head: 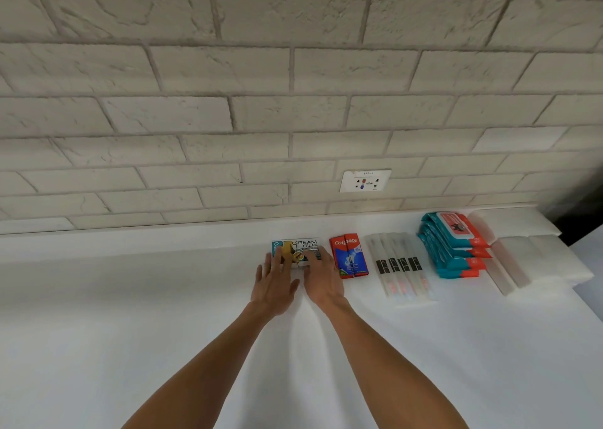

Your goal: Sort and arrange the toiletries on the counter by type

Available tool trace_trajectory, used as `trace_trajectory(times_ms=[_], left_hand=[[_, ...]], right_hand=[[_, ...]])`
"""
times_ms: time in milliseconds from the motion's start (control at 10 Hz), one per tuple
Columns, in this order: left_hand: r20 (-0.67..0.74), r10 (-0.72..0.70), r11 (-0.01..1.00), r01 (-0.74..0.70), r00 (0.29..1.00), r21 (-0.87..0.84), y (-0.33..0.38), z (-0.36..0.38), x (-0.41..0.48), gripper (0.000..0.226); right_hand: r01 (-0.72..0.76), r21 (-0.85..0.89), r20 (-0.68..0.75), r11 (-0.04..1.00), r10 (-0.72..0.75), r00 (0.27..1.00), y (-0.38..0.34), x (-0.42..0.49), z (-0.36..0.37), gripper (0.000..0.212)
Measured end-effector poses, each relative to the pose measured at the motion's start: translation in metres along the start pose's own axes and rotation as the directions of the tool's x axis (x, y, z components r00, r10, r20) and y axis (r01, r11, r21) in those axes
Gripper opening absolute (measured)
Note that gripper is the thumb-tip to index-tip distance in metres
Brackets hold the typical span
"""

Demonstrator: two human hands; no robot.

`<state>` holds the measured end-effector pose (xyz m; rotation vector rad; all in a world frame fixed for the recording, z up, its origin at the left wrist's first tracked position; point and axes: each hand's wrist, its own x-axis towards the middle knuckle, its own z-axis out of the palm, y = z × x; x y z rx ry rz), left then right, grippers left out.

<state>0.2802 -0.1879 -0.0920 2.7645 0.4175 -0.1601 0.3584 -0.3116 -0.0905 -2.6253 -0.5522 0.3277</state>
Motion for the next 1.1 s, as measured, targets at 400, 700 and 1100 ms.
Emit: trace_trajectory(times_ms=[400, 700, 1100], left_hand=[[0.000, -0.016, 1.000, 0.016, 1.000, 0.019, -0.002, 0.008, 0.006, 0.074], [-0.027, -0.024, 0.999, 0.025, 0.999, 0.030, 0.001, 0.005, 0.007, 0.073], [-0.061, -0.007, 1.000, 0.009, 0.998, 0.022, 0.013, -0.030, -0.029, 0.070]], right_hand=[[0.031, -0.065, 0.044, 0.997, -0.029, 0.999, 0.002, 0.006, 0.007, 0.059], [0.030, -0.092, 0.039, 0.995, -0.026, 0.999, -0.001, 0.004, 0.004, 0.063], [0.112, -0.157, -0.163, 0.981, -0.137, 0.977, 0.010, -0.042, -0.044, 0.060]])
